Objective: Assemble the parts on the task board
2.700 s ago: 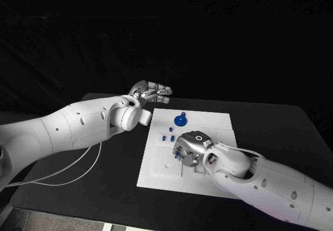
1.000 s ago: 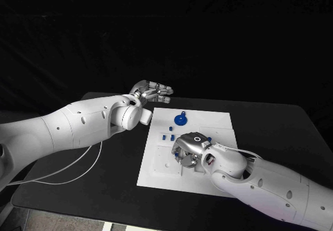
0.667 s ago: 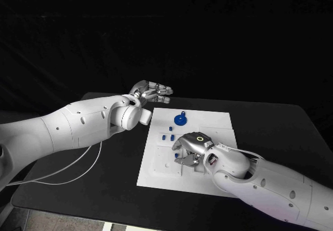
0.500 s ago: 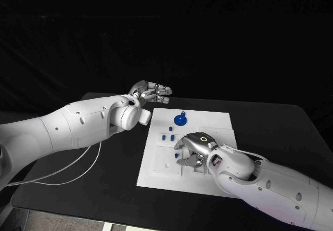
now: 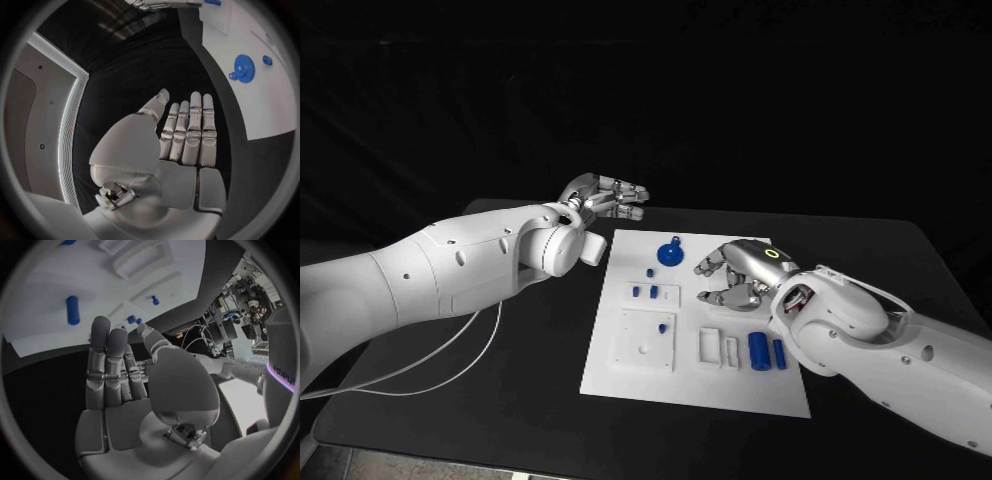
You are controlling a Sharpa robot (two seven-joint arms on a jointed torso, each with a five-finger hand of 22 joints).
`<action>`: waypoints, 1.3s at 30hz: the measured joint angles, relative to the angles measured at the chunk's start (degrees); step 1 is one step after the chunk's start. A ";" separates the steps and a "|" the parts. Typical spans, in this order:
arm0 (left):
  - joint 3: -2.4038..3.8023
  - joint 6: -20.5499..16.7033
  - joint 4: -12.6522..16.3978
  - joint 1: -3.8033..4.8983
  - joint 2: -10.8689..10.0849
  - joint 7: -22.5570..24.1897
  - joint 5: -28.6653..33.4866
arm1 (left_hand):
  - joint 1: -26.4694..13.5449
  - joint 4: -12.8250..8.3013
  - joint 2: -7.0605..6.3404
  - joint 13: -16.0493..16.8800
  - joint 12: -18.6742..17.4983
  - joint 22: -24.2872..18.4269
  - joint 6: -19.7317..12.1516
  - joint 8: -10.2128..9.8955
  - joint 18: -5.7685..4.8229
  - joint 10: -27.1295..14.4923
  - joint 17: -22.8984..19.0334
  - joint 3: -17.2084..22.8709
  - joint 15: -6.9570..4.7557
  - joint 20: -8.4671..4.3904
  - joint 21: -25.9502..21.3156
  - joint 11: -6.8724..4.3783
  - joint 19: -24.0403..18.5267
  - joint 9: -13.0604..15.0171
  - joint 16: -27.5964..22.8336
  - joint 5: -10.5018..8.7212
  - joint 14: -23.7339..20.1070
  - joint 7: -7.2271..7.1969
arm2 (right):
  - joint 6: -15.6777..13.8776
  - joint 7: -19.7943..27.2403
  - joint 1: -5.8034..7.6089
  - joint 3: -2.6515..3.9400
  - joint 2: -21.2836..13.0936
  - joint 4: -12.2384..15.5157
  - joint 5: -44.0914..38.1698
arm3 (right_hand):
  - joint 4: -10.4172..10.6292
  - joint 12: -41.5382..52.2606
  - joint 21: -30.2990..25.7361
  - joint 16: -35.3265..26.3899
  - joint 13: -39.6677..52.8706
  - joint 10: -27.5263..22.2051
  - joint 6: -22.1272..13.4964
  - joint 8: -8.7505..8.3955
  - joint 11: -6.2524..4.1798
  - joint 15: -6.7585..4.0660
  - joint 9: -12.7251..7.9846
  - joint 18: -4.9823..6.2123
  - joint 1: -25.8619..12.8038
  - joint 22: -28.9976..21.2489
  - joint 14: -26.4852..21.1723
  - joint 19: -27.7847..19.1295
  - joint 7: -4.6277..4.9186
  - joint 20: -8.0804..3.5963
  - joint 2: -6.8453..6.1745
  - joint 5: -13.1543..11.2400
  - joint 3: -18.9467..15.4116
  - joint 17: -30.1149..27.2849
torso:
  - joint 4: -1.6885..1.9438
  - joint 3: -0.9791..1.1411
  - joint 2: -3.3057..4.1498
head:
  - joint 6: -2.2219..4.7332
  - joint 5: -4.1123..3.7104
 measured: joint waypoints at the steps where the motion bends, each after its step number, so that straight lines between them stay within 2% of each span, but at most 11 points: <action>1: 0.00 0.00 0.02 0.00 -0.04 0.00 0.00 | 0.00 0.00 0.00 0.00 0.00 -0.03 0.00 0.00 0.00 0.00 0.00 0.00 0.00 -0.11 0.00 0.00 0.12 0.00 0.00 0.00 0.00 0.00 | 0.57 -0.01 0.13 0.50 -0.54 -0.16 0.60 | -0.31 0.00 0.30 0.34 0.00 0.00 0.00 0.00 0.00 0.00 0.00 0.00 0.02 0.15 0.00 0.00 0.00 0.00 0.00 0.00 -0.33 0.13 | -0.01 0.00 0.00 | 0.04 -0.04; 5: 0.00 0.01 0.16 0.00 -0.18 0.01 0.00 | 0.00 0.00 0.00 0.00 0.00 -0.09 0.00 0.00 0.00 0.00 0.00 0.00 0.00 -0.21 0.00 0.00 0.21 0.00 0.00 0.00 0.00 0.00 | 2.83 -0.08 0.35 1.49 -1.64 -1.41 1.96 | -0.18 0.00 0.64 1.32 0.03 -0.72 -0.75 0.00 0.39 0.00 0.00 -0.01 0.09 0.62 0.00 0.00 -0.15 0.00 0.07 0.00 -4.10 0.40 | -0.04 0.03 0.00 | 0.29 -0.30; 8: 0.00 0.01 0.18 0.00 -0.30 0.03 0.00 | 0.00 0.00 0.00 0.00 0.00 -0.09 0.00 0.00 0.00 0.00 -0.01 0.00 0.00 -0.21 0.00 0.00 0.21 0.00 0.00 0.00 0.00 0.00 | 4.50 -0.17 0.49 1.84 -1.87 -2.50 2.57 | 1.26 0.00 0.64 1.42 0.03 -4.01 -3.11 0.00 1.11 0.39 0.00 -0.08 1.13 0.62 -0.40 0.16 -1.07 0.26 -0.33 -2.35 -5.84 0.33 | -0.05 0.07 0.02 | 0.44 -0.58; 11: 0.00 0.01 0.19 0.00 -0.33 0.04 0.00 | 0.00 0.00 0.00 0.00 0.00 -0.09 0.00 0.00 0.00 0.00 -0.01 0.00 0.00 -0.21 0.00 0.00 0.21 0.00 0.00 0.00 0.00 0.00 | 5.95 -0.25 0.52 1.94 -1.48 -3.28 2.69 | 4.77 0.00 0.64 1.42 0.02 -6.21 -6.64 0.00 1.66 0.52 -0.10 -0.08 3.47 0.32 -0.53 -0.02 -2.31 0.62 -1.79 -4.39 -6.57 0.04 | -0.08 0.09 0.03 | 0.54 -0.83; 15: 0.00 0.01 0.19 0.00 -0.16 0.05 0.00 | 0.00 0.00 0.00 0.00 0.00 -0.22 0.00 0.00 0.00 0.00 -0.01 0.00 0.00 -0.21 0.00 0.00 0.21 0.00 0.00 0.00 0.00 0.00 | 7.80 -0.37 0.56 1.97 -0.85 -4.02 2.55 | 7.42 0.01 0.64 1.74 0.02 -6.68 -7.19 0.00 1.95 0.52 -0.10 -0.08 4.72 -0.22 -0.53 0.18 -2.72 0.82 -2.57 -4.72 -7.48 -0.06 | 0.05 0.12 0.06 | 0.57 -1.21; 20: 0.00 0.03 0.18 0.00 -0.01 0.05 0.00 | 0.00 0.00 0.00 0.00 0.00 -0.22 0.00 0.00 0.00 0.00 -0.01 0.00 0.00 -0.21 0.00 0.00 0.21 0.00 0.00 0.00 0.00 0.00 | 10.11 -0.65 0.58 1.76 -0.36 -4.90 2.04 | 7.57 0.01 0.87 2.18 0.02 -6.33 -6.61 0.00 1.60 0.51 -0.09 -0.08 5.02 -0.24 -0.54 0.18 -2.16 0.82 -2.27 -4.72 -7.73 -0.03 | 0.26 0.10 0.07 | 0.48 -1.45; 23: 0.00 0.03 0.13 0.00 0.03 0.05 0.00 | 0.00 0.00 0.00 0.00 0.00 -0.22 0.00 0.00 0.00 0.00 -0.01 0.00 0.00 -0.21 0.00 0.00 0.21 0.00 0.00 0.00 0.00 0.00 | 11.35 -0.82 0.58 1.51 -0.12 -5.40 1.66 | 5.79 0.01 0.98 2.31 0.02 -5.05 -5.06 0.00 1.37 0.51 -0.09 -0.09 4.57 -0.24 -0.54 0.18 -1.94 0.82 -1.36 -4.72 -7.10 -0.02 | 0.26 0.07 0.08 | 0.46 -1.47; 27: 0.00 0.04 0.02 0.00 0.14 0.05 0.00 | 0.00 0.00 0.00 0.00 0.00 -0.22 0.00 0.00 0.00 0.00 -0.02 0.00 0.00 -0.21 0.00 0.00 0.21 0.00 0.00 0.00 0.00 0.00 | 12.56 -0.99 0.57 1.23 0.22 -5.80 1.19 | 2.66 0.01 1.31 2.40 0.02 -2.73 -2.43 0.00 0.72 0.51 -0.09 -0.09 3.88 -0.29 -0.54 0.18 -1.46 0.82 0.67 -5.60 -4.46 -0.02 | 0.26 0.03 0.09 | 0.39 -1.47; 29: 0.00 0.05 -0.03 0.00 0.18 0.05 0.00 | 0.00 0.00 0.00 0.00 0.00 -0.22 0.00 0.00 0.00 0.00 -0.02 0.00 0.00 -0.21 0.00 0.00 0.21 0.00 0.00 0.00 0.00 0.00 | 13.02 -1.08 0.56 1.14 0.34 -5.90 0.91 | 0.46 0.02 1.63 2.71 0.02 -1.15 -0.84 0.00 0.37 0.51 -0.09 -0.09 3.11 -0.19 -0.54 0.18 -0.90 0.82 1.45 -7.10 -0.71 -0.02 | 0.26 0.03 0.09 | 0.36 -1.46; 34: 0.00 0.07 -0.12 0.00 0.22 0.05 0.00 | 0.00 0.00 0.00 0.00 0.00 -0.37 0.00 0.00 0.00 0.00 -0.02 0.00 0.00 -0.21 0.00 0.00 0.21 0.00 0.00 0.00 0.00 0.00 | 13.64 -1.35 0.54 1.01 0.52 -6.10 0.00 | -4.23 -0.12 2.32 3.18 0.01 1.60 2.78 0.00 -0.09 0.31 -0.09 -0.12 -1.17 0.73 -0.73 -0.02 0.05 0.60 0.64 -8.66 12.63 0.05 | 0.30 0.03 0.09 | 0.29 -1.44; 39: 0.00 0.07 -0.16 0.00 0.23 0.05 0.00 | 0.00 0.00 0.00 0.00 0.00 -0.50 0.00 0.00 0.00 0.00 -0.02 0.01 0.00 -0.21 0.00 0.00 0.21 0.00 0.00 0.00 0.00 0.00 | 13.91 -1.56 0.52 0.96 0.60 -6.23 -0.96 | -5.26 -0.12 2.32 3.41 0.01 3.18 4.24 0.00 -0.72 0.14 -0.05 -0.45 -2.72 1.41 -0.58 -0.01 -0.21 0.18 0.62 -8.66 17.40 0.08 | 0.29 0.05 0.07 | 0.22 -1.47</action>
